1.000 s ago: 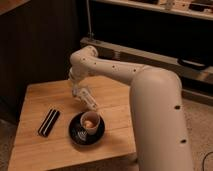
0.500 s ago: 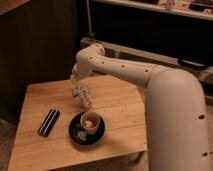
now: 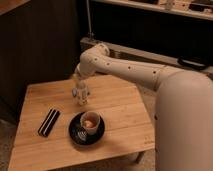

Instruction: Stand the bottle upright

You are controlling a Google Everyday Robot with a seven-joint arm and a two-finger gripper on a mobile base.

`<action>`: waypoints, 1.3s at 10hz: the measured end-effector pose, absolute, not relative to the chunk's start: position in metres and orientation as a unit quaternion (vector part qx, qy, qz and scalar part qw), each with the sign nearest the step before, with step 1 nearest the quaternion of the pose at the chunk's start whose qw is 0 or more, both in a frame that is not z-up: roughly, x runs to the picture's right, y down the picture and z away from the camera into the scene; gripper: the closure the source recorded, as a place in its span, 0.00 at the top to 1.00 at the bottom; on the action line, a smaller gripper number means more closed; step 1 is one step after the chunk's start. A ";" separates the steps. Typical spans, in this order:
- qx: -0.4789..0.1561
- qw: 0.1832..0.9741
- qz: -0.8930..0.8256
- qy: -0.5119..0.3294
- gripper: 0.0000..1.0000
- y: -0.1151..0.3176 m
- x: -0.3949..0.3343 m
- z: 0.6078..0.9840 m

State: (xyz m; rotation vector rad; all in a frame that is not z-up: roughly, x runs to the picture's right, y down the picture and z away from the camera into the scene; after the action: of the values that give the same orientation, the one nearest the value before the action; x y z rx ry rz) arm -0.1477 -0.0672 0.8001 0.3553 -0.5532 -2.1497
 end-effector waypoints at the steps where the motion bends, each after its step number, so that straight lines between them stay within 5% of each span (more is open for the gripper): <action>1: 0.142 0.431 -0.863 -0.221 0.35 -0.067 -0.149 0.799; 5: 0.139 0.429 -0.865 -0.220 0.40 -0.062 -0.150 0.797; 9: 0.132 0.424 -0.870 -0.217 0.78 -0.059 -0.150 0.794; 13: 0.134 0.430 -0.867 -0.215 0.80 -0.058 -0.144 0.793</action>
State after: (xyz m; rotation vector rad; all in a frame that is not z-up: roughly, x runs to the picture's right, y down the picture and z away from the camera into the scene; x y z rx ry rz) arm -0.1438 -0.0583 0.7931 0.3339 -0.5367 -2.1629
